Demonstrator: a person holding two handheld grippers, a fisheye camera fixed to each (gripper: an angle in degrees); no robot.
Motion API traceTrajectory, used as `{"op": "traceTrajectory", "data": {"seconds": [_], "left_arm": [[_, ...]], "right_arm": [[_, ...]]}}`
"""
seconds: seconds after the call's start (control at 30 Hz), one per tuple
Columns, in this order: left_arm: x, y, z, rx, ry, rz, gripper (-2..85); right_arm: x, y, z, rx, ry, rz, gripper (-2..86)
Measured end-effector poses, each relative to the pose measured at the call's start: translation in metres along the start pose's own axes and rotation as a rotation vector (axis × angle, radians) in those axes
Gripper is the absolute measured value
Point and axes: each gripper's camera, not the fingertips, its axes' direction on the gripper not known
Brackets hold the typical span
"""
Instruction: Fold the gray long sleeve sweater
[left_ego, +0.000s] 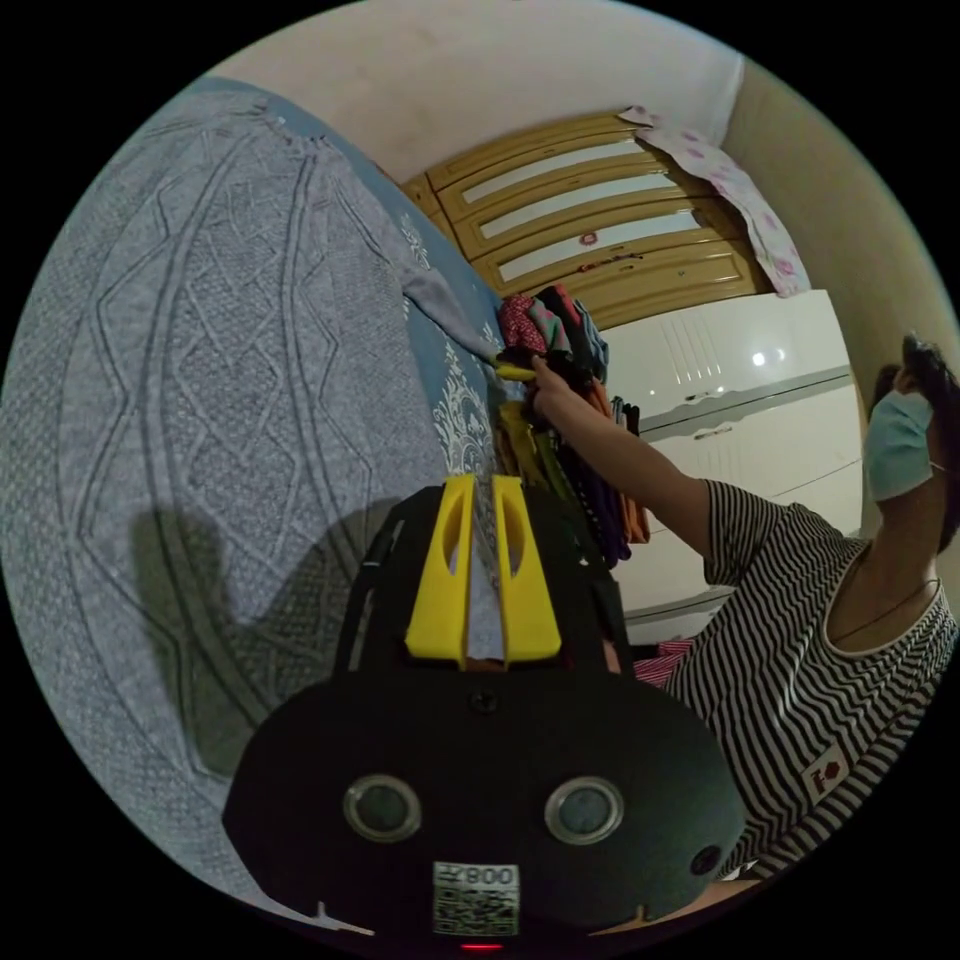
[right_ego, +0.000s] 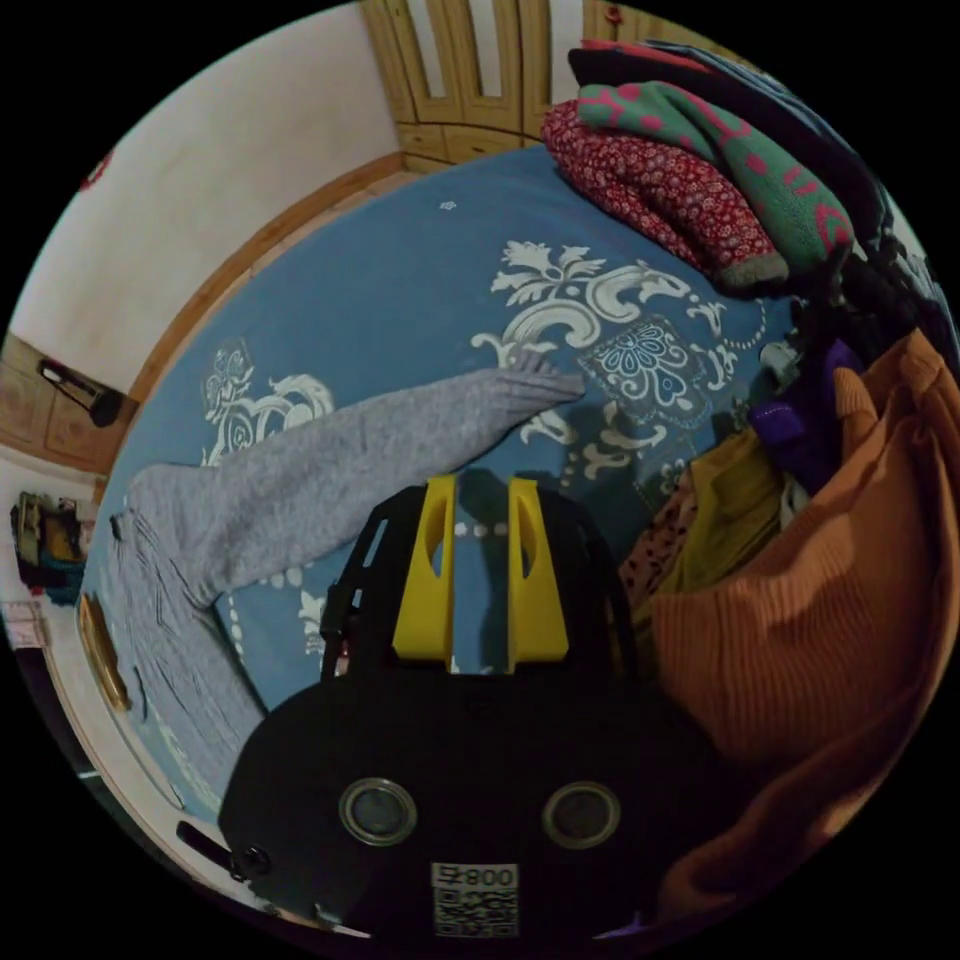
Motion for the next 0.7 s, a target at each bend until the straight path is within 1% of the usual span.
{"op": "traceTrajectory", "data": {"seconds": [0.1,0.2,0.3,0.33,0.4,0.53,0.6,0.67,0.7], "left_arm": [[-0.017,0.002,0.009,-0.012,0.003,-0.006,2.8],[-0.030,0.003,0.012,-0.017,0.003,-0.005,2.7],[-0.044,0.006,0.010,-0.009,0.008,-0.013,2.6],[-0.047,0.007,0.010,-0.007,0.009,-0.015,2.5],[-0.059,0.009,0.010,-0.003,0.011,-0.020,2.5],[-0.071,0.008,0.005,0.018,0.005,-0.009,2.6],[-0.076,0.004,-0.006,0.061,0.003,0.007,2.8],[-0.081,0.001,-0.017,0.105,-0.003,0.015,3.3],[-0.086,0.000,-0.026,0.140,-0.006,0.015,3.6]], "right_arm": [[-0.007,-0.008,0.005,0.050,-0.010,0.003,9.0],[-0.015,-0.017,0.021,0.015,-0.023,0.010,8.8],[-0.018,-0.015,0.029,0.015,-0.078,0.061,5.9],[-0.023,-0.012,0.030,0.011,-0.132,0.046,3.9],[-0.033,-0.004,0.026,0.040,-0.157,0.032,2.8],[-0.070,0.031,-0.005,0.174,-0.313,-0.100,1.7],[-0.098,0.061,-0.031,0.272,-0.411,-0.223,1.5],[-0.156,0.124,-0.070,0.362,-0.469,-0.461,1.6],[-0.171,0.145,-0.078,0.384,-0.477,-0.521,1.6]]}}
